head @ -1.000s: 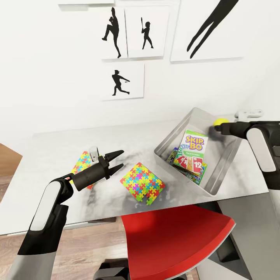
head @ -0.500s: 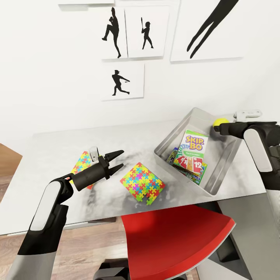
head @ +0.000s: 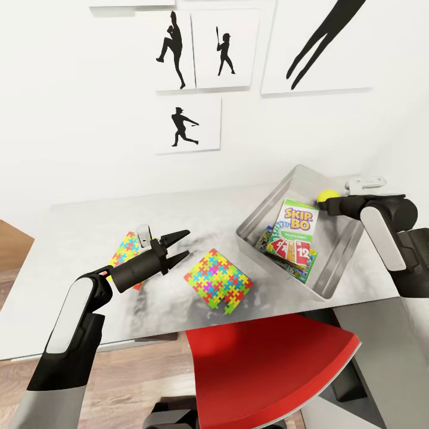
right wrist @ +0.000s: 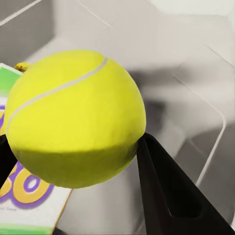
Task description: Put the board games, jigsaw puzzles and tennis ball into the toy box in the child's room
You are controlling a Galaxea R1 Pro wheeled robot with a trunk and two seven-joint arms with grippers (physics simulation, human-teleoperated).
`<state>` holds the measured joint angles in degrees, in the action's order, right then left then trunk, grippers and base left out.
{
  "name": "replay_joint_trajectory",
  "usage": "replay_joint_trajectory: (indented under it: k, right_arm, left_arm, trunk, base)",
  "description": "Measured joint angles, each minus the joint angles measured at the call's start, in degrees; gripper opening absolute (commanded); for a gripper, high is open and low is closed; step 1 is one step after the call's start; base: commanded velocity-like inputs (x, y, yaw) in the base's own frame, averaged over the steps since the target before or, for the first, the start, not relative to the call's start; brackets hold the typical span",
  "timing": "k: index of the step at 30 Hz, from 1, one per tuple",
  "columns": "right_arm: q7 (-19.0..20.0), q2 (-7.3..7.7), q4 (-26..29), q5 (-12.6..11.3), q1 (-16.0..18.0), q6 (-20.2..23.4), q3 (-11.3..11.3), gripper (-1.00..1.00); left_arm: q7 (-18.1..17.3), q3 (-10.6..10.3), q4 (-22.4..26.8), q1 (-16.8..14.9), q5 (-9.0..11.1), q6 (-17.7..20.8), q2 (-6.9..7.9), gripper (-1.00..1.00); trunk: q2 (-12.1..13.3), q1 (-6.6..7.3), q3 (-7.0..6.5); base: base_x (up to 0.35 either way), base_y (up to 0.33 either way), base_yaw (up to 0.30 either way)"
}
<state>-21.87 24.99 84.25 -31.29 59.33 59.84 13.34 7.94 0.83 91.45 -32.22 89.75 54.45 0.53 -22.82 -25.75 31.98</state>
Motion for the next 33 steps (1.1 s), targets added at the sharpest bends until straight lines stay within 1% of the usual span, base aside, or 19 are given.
replay_joint_trajectory:
  k: [21, 33]
  right_arm:
    - [0.07, 0.51, -0.38, 0.09, -0.94, 0.0, 0.1, -1.0]
    - [0.07, 0.3, -0.88, 0.11, -1.26, 0.0, 0.18, -1.0]
  left_arm:
    - [0.0, 0.0, 0.0, 0.0, 0.03, 0.01, 0.0, 1.0]
    - [-0.03, 0.0, 0.0, 0.0, 0.01, 0.07, 0.0, 1.0]
  trunk:
    - [0.0, 0.0, 0.0]
    - [0.0, 0.0, 0.0]
  base:
    - [0.0, 0.0, 0.0]
    - [0.0, 0.0, 0.0]
